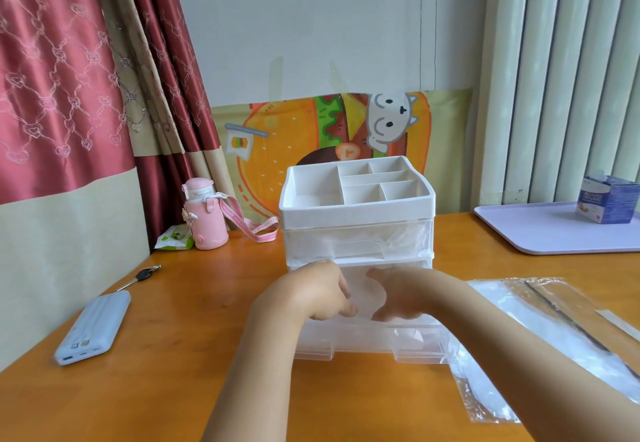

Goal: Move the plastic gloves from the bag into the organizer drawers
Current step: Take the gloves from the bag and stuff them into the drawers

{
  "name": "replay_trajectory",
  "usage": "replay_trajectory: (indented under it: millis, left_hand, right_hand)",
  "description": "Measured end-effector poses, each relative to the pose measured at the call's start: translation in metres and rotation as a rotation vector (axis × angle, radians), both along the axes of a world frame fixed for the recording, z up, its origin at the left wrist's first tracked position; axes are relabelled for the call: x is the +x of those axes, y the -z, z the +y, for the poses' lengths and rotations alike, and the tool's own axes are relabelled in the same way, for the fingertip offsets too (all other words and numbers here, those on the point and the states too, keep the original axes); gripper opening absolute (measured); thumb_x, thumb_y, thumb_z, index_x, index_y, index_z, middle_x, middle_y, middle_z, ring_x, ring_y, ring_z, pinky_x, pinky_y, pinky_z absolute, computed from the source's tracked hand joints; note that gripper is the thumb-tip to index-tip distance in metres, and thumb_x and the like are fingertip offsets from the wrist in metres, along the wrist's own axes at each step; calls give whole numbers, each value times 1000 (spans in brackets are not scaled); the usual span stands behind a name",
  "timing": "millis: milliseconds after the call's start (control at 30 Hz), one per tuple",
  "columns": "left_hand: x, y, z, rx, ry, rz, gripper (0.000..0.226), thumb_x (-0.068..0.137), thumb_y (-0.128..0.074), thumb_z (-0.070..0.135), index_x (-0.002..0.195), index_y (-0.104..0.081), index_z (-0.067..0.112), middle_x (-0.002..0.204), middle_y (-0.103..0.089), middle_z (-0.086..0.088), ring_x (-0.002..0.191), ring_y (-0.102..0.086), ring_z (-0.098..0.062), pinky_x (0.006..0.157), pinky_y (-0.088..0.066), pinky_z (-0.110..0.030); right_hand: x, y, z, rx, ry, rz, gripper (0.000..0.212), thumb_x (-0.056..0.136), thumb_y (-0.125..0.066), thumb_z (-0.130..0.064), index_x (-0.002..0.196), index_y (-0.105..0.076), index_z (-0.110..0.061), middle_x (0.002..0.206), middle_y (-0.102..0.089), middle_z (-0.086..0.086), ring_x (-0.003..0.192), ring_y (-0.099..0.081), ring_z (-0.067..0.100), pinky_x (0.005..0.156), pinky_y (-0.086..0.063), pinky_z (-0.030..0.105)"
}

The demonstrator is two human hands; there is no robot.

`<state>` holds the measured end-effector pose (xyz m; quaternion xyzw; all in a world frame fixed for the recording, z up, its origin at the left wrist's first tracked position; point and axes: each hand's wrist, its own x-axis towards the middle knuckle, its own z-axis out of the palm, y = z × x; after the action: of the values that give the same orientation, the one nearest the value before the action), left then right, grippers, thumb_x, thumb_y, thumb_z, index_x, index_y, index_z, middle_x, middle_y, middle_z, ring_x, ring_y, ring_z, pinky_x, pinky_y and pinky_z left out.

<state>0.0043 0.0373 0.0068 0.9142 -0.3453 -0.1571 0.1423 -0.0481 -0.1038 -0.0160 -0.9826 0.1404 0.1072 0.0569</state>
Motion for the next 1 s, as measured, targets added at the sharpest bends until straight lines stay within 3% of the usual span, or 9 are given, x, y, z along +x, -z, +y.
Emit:
replay_trajectory:
  millis: [100, 267, 367, 467, 567, 667, 767, 867, 1000]
  left_hand:
    - [0, 1, -1, 34, 26, 22, 50, 93, -57, 43, 139, -51, 25, 144, -48, 7, 127, -49, -17, 96, -35, -24]
    - [0, 9, -8, 133, 55, 35, 54, 98, -44, 48, 148, -35, 29, 155, -32, 4, 138, -35, -20, 106, -29, -28]
    - [1, 11, -9, 171, 78, 34, 53, 101, -39, 45, 150, -32, 26, 157, -29, 3, 141, -30, -20, 111, -26, -31]
    - [2, 11, -11, 187, 96, 13, 52, 102, -37, 44, 149, -33, 23, 157, -28, 1, 142, -29, -20, 110, -25, -32]
    - [3, 14, -13, 167, 91, 9, 50, 101, -41, 42, 149, -35, 27, 154, -34, 2, 138, -35, -21, 107, -29, -31]
    - [5, 17, -11, 100, 38, 19, 61, 94, -55, 44, 148, -34, 25, 153, -36, 2, 136, -39, -21, 104, -33, -30]
    - [6, 14, -6, 56, -76, 8, 73, 85, -70, 40, 146, -37, 17, 146, -44, -3, 124, -49, -23, 93, -39, -29]
    - [4, 5, -1, 41, -114, -32, 72, 79, -76, 40, 138, -46, 13, 131, -53, -4, 105, -52, -22, 84, -39, -29]
    - [-2, -4, 1, 37, -49, -20, 75, 84, -63, 57, 146, -38, 26, 149, -40, 5, 128, -46, -19, 94, -34, -26]
  right_hand:
    - [-1, -2, 3, -33, 3, -21, 59, 94, -57, -22, 147, -32, -14, 145, -44, 6, 129, -45, 24, 104, -38, 31]
    - [-29, -24, 6, 14, -37, -99, 60, 95, -55, -29, 149, -29, -26, 154, -31, -3, 140, -30, 18, 111, -26, 30]
    - [-58, -43, 7, 27, 14, -270, 41, 97, -50, -21, 137, -48, -28, 144, -46, -3, 128, -46, 16, 101, -36, 25]
    - [-68, -45, 15, 61, 16, -393, 44, 95, -41, -7, 130, -56, -28, 137, -52, -2, 119, -53, 17, 93, -41, 24]
    - [-54, -35, 23, 122, -94, -220, 53, 93, -36, 0, 134, -52, -30, 145, -44, -3, 128, -46, 18, 103, -40, 28]
    - [-23, -17, 12, 20, -113, 9, 50, 95, -51, -15, 143, -41, -22, 148, -41, 0, 133, -40, 21, 111, -34, 33]
    - [-5, -9, 3, -93, -100, 174, 60, 88, -64, -38, 139, -45, -12, 135, -52, 6, 122, -49, 25, 104, -40, 34]
    - [2, -15, 2, -135, -77, 216, 66, 86, -65, -44, 139, -45, -11, 133, -53, 6, 118, -51, 26, 96, -41, 31]
    - [11, -20, 4, -210, -97, 270, 72, 85, -64, -48, 141, -42, -11, 135, -51, 7, 120, -50, 28, 94, -40, 32]
